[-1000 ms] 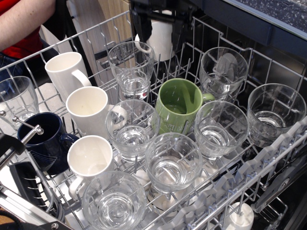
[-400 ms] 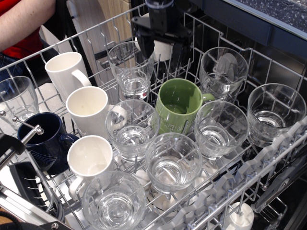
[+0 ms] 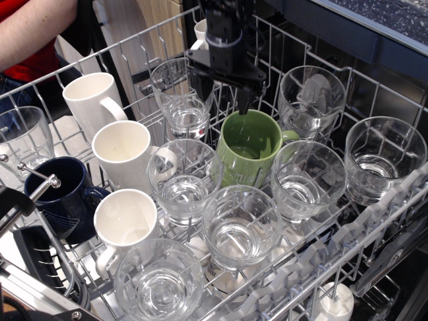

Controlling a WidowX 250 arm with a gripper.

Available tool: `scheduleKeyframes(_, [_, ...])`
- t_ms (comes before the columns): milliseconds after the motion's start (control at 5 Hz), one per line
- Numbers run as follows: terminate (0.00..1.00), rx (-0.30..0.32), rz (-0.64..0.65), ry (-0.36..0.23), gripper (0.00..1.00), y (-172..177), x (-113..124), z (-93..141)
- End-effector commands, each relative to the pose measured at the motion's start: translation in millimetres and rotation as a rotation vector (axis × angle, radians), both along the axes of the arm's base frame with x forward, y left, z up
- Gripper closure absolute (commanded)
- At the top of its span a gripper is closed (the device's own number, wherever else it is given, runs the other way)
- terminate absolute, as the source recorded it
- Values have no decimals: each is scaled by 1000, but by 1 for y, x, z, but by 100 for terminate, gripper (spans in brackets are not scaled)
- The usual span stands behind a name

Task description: Pick up any cup

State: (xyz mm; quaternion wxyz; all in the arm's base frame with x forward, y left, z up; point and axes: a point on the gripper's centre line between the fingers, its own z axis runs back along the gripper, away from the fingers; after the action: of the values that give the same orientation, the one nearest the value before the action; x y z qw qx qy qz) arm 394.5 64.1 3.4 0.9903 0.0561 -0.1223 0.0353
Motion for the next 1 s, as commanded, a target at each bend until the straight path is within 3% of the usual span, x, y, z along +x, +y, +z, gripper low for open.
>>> scheduleKeyframes(0, [0, 63, 7, -40, 0, 6, 12, -5])
scheduleKeyframes(400, [0, 98, -5, -19, 0, 1, 6, -24])
scheduleKeyframes(600, [0, 105, 7, -40, 0, 3, 6, -34])
scheduleKeyframes(800, [0, 109, 15, -34, 0, 10, 18, -38])
